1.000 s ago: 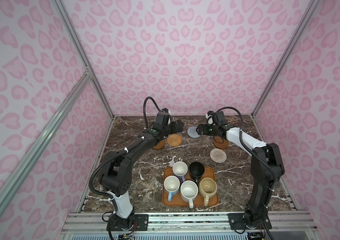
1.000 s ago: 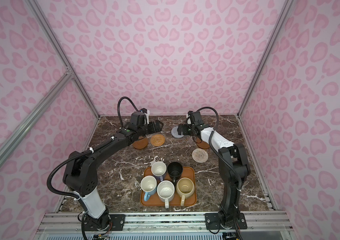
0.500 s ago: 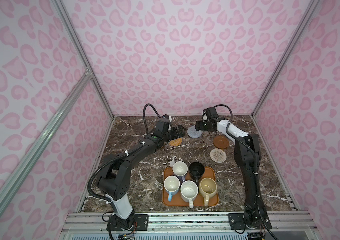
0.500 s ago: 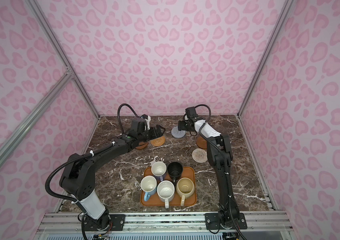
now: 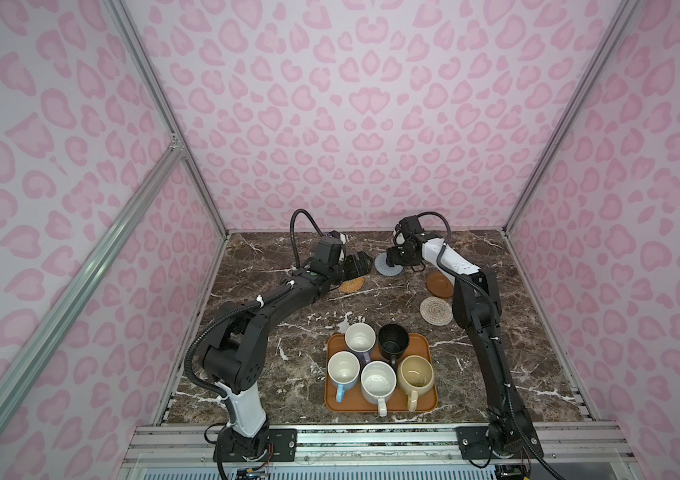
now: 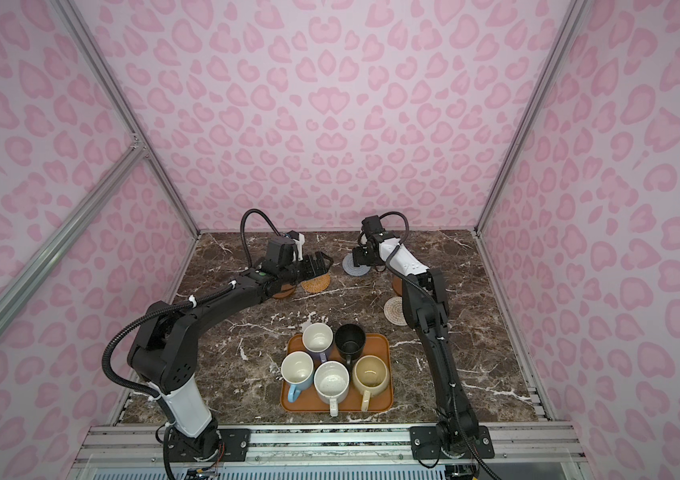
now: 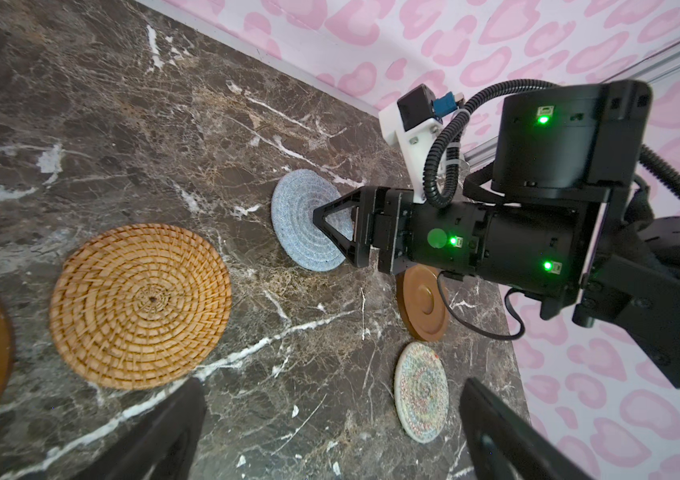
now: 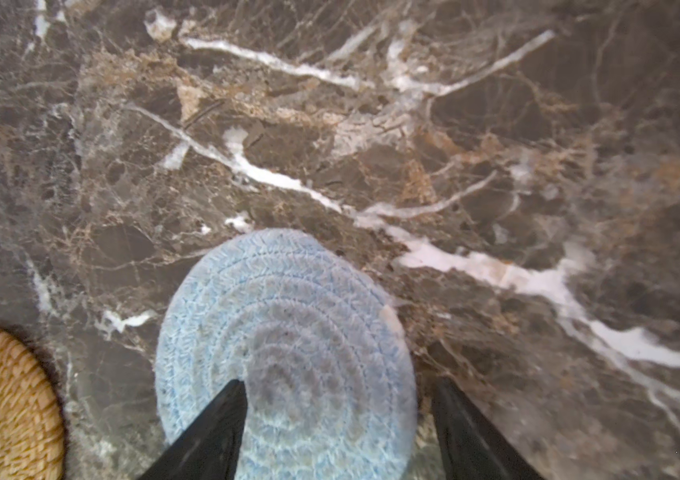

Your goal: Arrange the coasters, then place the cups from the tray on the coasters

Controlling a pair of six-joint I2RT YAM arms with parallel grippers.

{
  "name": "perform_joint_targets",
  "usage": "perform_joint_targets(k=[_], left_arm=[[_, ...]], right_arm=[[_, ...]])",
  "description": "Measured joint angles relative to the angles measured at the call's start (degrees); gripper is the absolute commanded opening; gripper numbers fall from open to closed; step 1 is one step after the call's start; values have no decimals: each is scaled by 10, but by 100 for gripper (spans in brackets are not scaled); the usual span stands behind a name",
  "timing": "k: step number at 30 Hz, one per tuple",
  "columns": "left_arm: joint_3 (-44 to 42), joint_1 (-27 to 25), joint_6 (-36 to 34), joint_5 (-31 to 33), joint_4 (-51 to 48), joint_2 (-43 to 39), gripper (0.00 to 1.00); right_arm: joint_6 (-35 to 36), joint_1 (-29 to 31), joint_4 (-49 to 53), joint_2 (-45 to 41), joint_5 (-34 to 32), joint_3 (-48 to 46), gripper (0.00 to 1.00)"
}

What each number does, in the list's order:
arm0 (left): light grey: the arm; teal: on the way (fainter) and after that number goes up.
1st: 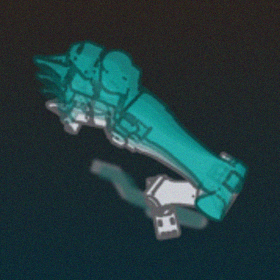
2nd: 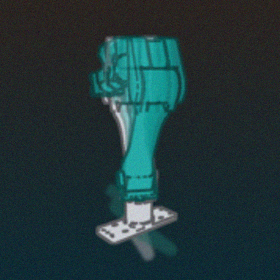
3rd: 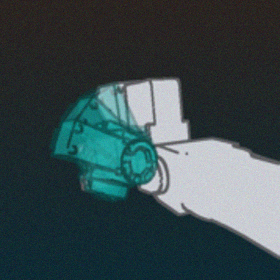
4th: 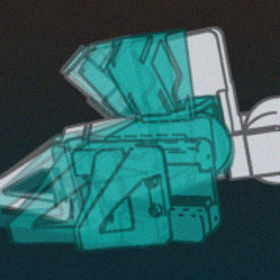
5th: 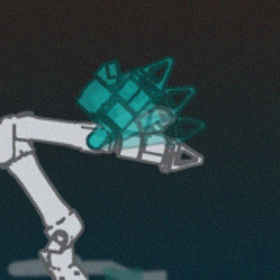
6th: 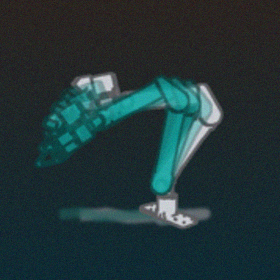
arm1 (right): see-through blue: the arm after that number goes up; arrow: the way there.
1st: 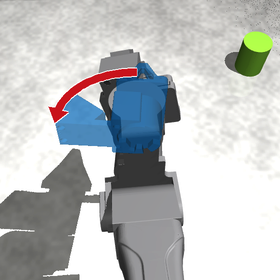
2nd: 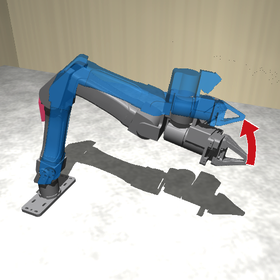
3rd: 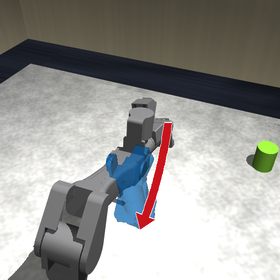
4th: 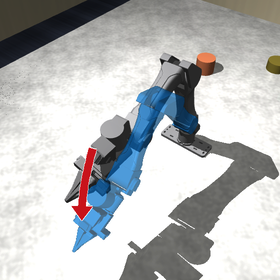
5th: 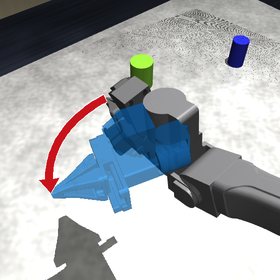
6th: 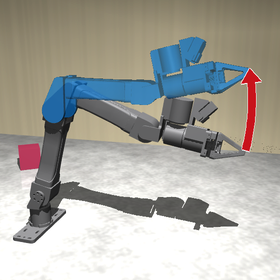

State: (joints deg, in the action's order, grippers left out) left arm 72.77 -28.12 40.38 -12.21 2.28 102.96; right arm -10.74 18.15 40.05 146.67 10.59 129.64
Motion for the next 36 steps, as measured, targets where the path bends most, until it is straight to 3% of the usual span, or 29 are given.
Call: perform_joint_targets(k=[10, 28, 36], left_arm=[[-3, 6, 0, -4, 7, -1, 97], [-37, 7, -4, 1, 7, -34, 97], [-46, 6, -4, 1, 8, -40, 97]], right_arm=[[24, 28, 28, 28, -44, 44, 59], [13, 66, -23, -78, -73, -141, 58], [10, 68, -5, -72, -76, -121, 60]])
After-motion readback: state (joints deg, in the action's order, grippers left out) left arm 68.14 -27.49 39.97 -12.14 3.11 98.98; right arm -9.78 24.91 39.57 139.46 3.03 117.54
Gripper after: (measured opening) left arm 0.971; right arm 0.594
